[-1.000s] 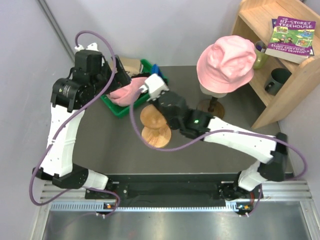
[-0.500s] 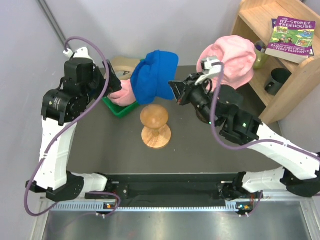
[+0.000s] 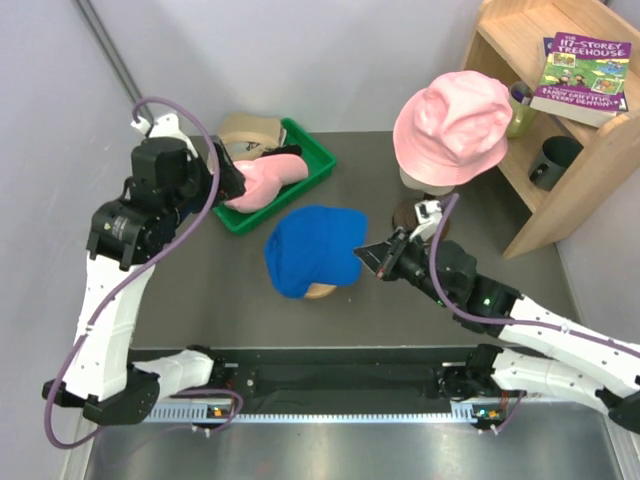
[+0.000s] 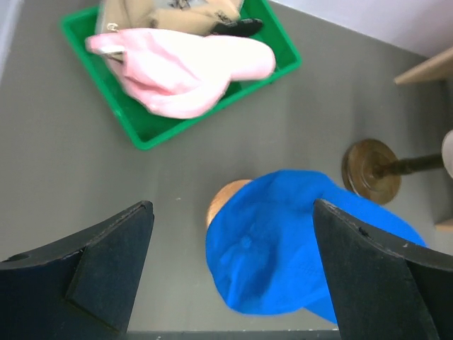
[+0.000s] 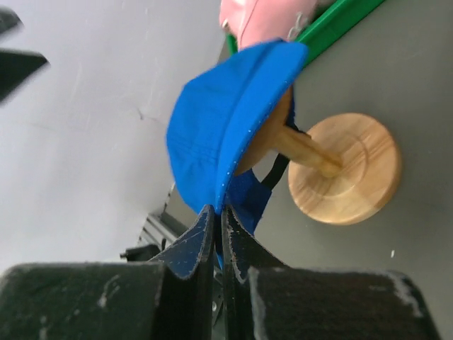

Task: Stack the hats

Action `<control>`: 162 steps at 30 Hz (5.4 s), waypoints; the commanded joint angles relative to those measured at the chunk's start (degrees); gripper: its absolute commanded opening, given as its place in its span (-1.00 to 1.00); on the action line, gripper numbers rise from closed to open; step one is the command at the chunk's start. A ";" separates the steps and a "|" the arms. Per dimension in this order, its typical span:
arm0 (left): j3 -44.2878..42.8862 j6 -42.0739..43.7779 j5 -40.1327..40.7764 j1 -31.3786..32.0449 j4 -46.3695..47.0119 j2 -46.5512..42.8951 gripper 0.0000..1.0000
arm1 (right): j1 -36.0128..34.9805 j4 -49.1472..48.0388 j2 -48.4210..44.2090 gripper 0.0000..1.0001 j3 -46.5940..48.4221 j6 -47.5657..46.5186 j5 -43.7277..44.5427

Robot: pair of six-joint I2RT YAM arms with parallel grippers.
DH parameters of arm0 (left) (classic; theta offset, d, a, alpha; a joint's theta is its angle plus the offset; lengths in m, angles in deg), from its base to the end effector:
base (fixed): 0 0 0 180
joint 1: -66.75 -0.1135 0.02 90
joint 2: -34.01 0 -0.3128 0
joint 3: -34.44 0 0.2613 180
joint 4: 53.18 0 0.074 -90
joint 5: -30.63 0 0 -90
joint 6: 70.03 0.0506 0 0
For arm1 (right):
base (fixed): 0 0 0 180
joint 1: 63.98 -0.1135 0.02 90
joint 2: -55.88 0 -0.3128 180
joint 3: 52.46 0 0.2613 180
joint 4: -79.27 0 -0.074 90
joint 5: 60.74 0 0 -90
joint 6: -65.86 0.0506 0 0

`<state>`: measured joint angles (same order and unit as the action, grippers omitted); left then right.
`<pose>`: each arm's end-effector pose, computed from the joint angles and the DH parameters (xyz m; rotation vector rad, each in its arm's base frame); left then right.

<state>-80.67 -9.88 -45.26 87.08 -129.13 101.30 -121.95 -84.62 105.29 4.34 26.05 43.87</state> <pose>0.1761 -0.0521 0.5377 -0.3221 2.0330 -0.2916 0.1154 0.1604 0.3660 0.0778 1.8646 1.1499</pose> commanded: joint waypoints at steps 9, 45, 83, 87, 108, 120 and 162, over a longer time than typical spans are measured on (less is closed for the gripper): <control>28.87 -4.78 -15.41 -0.21 18.28 -9.71 0.86 | 9.11 -8.19 -6.70 -1.00 -7.40 4.39 -6.52; 48.58 -11.29 -19.82 -0.12 32.79 -10.07 0.87 | 9.46 9.74 -5.91 0.77 0.41 -10.28 2.01; 21.16 10.50 -4.87 -8.21 31.72 17.08 0.78 | 9.46 8.86 -8.72 0.79 -6.88 -2.29 2.88; 21.78 12.35 -7.60 -8.21 38.23 21.47 0.73 | 10.34 8.25 -6.70 0.81 -5.83 -4.14 2.62; 11.14 12.53 -4.62 -8.91 34.39 32.75 -0.77 | 16.31 3.23 7.90 0.82 2.35 -10.82 -5.91; 11.05 13.85 -6.64 -9.00 26.20 17.03 -1.00 | 16.32 4.82 10.71 0.82 13.58 -18.99 -8.45; 7.80 5.41 -53.84 -8.91 18.03 -10.51 -1.00 | 15.53 -2.04 19.31 0.68 35.39 -31.56 -44.49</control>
<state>-71.60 -3.60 -97.71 78.19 -114.11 92.31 -106.19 -84.58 122.58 34.70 -4.66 6.21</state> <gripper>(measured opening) 0.033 0.869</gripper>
